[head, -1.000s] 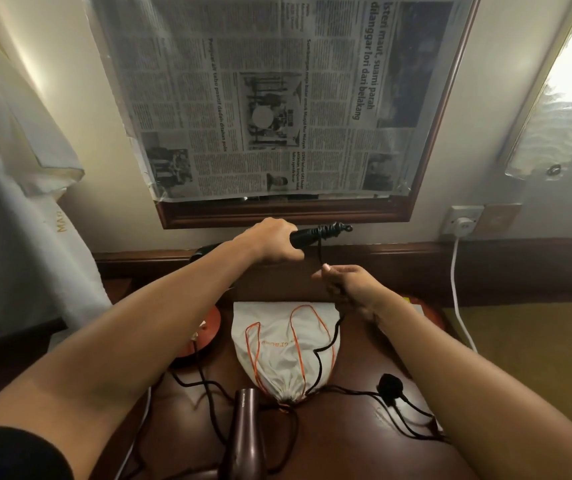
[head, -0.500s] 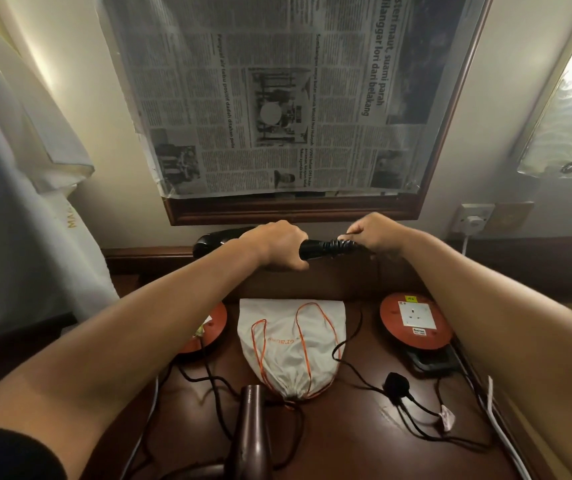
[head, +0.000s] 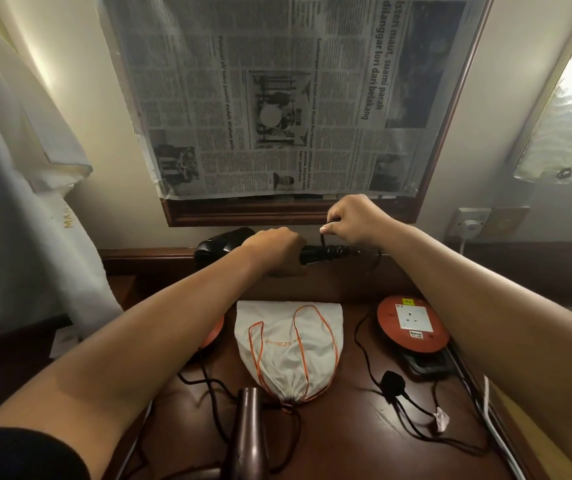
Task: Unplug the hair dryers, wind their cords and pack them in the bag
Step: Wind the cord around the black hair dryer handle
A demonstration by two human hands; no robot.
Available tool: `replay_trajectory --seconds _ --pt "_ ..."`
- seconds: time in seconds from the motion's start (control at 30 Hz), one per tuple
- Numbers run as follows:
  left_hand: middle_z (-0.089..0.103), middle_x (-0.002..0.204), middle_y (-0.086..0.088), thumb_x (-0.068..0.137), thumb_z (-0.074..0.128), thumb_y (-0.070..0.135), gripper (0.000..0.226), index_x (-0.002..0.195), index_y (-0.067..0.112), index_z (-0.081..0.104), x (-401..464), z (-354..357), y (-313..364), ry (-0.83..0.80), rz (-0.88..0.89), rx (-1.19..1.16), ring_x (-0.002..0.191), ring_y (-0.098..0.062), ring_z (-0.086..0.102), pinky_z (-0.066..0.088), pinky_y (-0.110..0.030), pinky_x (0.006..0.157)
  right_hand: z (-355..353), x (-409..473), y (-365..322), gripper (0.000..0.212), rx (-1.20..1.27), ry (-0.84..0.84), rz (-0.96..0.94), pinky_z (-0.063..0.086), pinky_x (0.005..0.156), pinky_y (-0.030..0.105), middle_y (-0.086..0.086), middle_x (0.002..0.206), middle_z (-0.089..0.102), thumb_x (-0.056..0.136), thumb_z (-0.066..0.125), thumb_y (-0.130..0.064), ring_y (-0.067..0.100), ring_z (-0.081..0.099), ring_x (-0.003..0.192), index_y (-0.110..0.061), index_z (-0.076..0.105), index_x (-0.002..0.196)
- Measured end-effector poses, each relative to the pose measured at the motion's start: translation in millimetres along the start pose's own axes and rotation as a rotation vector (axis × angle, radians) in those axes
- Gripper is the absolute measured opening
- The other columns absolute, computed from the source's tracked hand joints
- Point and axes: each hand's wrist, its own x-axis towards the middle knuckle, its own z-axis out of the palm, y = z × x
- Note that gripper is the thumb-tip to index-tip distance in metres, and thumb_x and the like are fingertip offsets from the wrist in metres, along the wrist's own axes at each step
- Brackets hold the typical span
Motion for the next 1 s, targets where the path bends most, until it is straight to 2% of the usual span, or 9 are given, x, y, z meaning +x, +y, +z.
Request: replay_trajectory --seconds 0.17,0.33,0.4,0.47,0.57,0.67,0.77,0.9,1.0 --pt "0.055 0.086 0.002 0.085 0.064 0.04 0.031 0.108 0.019 0.059 4 -3 -4 0.0 -0.068 -0.03 0.079 -0.018 0.056 0.045 -0.031 0.068 8 -10 -11 0.033 0.034 0.104 0.039 0.052 0.063 0.037 0.01 0.069 0.064 0.089 0.064 -0.03 0.027 0.061 0.068 -0.005 0.065 0.068" --pt "0.058 0.092 -0.001 0.081 0.063 0.045 0.028 0.097 0.023 0.057 7 -9 -15 0.005 -0.151 -0.065 0.082 -0.022 0.057 0.048 -0.035 0.07 21 -28 -28 0.025 0.109 0.066 0.103 0.039 0.05 0.026 0.003 0.074 0.057 0.097 0.047 -0.02 0.018 0.053 0.064 -0.006 0.066 0.092" --pt "0.059 0.093 -0.001 0.08 0.062 0.047 0.029 0.095 0.024 0.056 6 -11 -19 0.009 -0.158 -0.075 0.083 -0.023 0.058 0.05 -0.036 0.073 31 -33 -30 0.024 0.25 0.012 0.161 0.034 0.049 0.023 0.002 0.077 0.056 0.098 0.041 -0.015 0.012 0.047 0.059 -0.007 0.064 0.1" --pt "0.059 0.093 -0.002 0.08 0.062 0.048 0.029 0.094 0.023 0.056 5 -11 -21 0.017 -0.148 -0.083 0.082 -0.023 0.057 0.05 -0.035 0.072 43 -39 -31 0.024 0.43 -0.019 0.22 0.039 0.051 0.022 0.003 0.08 0.056 0.097 0.038 -0.008 0.011 0.048 0.059 -0.011 0.061 0.105" --pt "0.057 0.092 -0.001 0.081 0.062 0.047 0.033 0.101 0.021 0.059 4 -11 -21 0.017 -0.137 -0.107 0.082 -0.023 0.056 0.047 -0.034 0.07 55 -47 -29 0.021 0.604 -0.02 0.228 0.051 0.06 0.026 0.006 0.079 0.06 0.097 0.041 -0.004 0.015 0.055 0.065 -0.011 0.06 0.103" --pt "0.059 0.094 -0.002 0.081 0.063 0.046 0.03 0.098 0.022 0.058 3 -12 -18 0.01 -0.117 -0.125 0.083 -0.023 0.057 0.048 -0.034 0.071 59 -50 -25 0.017 0.891 -0.062 0.265 0.05 0.056 0.023 0.007 0.076 0.06 0.098 0.044 -0.003 0.016 0.057 0.063 -0.012 0.059 0.095" --pt "0.057 0.091 -0.001 0.08 0.063 0.045 0.03 0.099 0.022 0.058 3 -14 -16 0.028 -0.108 -0.152 0.082 -0.022 0.056 0.045 -0.033 0.069 61 -55 -21 0.02 1.031 -0.178 0.311 0.05 0.046 0.026 0.008 0.069 0.056 0.1 0.046 -0.017 0.015 0.054 0.051 -0.01 0.058 0.086" --pt "0.053 0.082 0.003 0.08 0.064 0.043 0.026 0.095 0.024 0.057 1 -23 -16 0.064 -0.099 -0.173 0.078 -0.02 0.055 0.042 -0.031 0.065 69 -64 -13 0.051 1.005 -0.255 0.422 0.026 0.037 0.02 0.001 0.045 0.036 0.098 0.042 -0.045 0.012 0.028 0.033 -0.011 0.05 0.062" --pt "0.053 0.076 0.004 0.076 0.065 0.041 0.019 0.084 0.027 0.055 0 -27 -16 0.044 -0.068 -0.177 0.076 -0.021 0.057 0.043 -0.031 0.066 81 -65 0 0.044 1.206 -0.27 0.435 0.019 0.038 0.019 -0.001 0.049 0.03 0.099 0.041 -0.041 0.01 0.023 0.036 -0.011 0.049 0.068"
